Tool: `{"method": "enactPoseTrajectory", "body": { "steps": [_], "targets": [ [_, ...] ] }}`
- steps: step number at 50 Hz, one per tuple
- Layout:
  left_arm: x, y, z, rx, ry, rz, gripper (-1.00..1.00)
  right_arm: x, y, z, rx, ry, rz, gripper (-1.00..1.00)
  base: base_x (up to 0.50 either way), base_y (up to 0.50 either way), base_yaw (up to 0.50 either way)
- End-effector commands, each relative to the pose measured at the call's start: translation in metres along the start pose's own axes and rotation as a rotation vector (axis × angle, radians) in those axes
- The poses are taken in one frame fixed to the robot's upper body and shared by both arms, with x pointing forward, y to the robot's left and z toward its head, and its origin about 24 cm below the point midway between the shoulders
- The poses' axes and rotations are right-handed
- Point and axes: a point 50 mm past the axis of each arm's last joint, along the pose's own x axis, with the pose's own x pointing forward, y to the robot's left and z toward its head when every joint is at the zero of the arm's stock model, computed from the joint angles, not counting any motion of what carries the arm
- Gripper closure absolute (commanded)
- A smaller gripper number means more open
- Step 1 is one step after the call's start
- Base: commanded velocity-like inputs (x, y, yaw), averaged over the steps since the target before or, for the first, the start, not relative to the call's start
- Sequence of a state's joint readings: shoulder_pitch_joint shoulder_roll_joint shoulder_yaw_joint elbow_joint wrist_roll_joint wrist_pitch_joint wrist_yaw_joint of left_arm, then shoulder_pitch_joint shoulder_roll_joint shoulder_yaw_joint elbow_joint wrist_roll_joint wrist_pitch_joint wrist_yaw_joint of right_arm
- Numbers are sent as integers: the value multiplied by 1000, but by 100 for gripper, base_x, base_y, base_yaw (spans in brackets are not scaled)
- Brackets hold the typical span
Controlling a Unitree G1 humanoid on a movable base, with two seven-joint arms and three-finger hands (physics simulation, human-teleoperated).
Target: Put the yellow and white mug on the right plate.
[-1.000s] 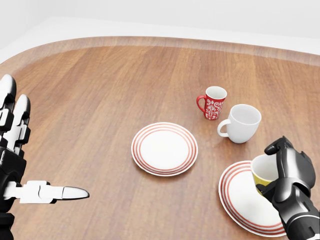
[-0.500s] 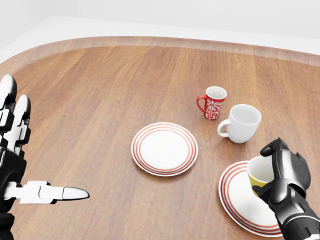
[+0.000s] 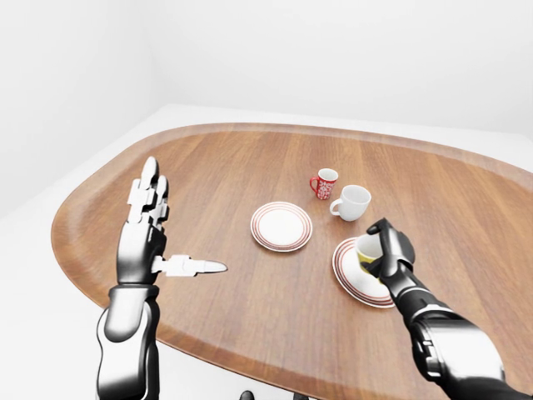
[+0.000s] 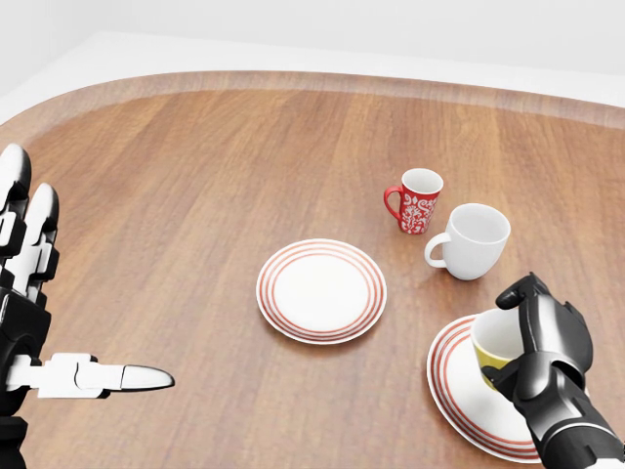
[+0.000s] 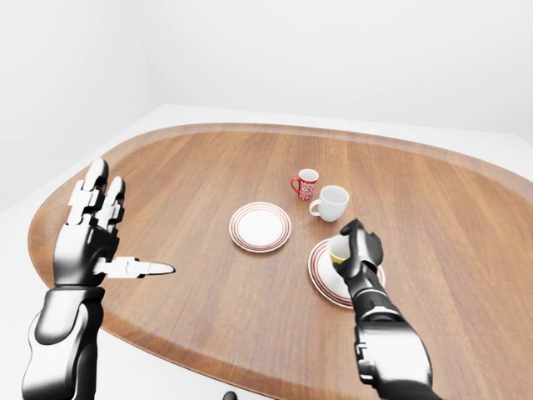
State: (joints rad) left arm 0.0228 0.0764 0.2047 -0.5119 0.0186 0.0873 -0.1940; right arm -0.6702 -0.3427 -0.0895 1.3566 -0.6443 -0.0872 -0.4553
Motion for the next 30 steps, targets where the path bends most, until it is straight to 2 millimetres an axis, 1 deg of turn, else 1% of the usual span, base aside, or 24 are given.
{"method": "enactPoseTrajectory", "body": {
  "steps": [1,18,30],
  "targets": [
    [0,0,-1,-1,2,0,-100,0,1,4,28,3,-11,100,0,0,0],
    [0,0,-1,0,5,-1,-100,0,2,6,36,2,8,100,0,0,0],
    [0,0,0,1,0,-1,-100,0,5,4,59,15,63,100,0,0,0]
  ]
}}
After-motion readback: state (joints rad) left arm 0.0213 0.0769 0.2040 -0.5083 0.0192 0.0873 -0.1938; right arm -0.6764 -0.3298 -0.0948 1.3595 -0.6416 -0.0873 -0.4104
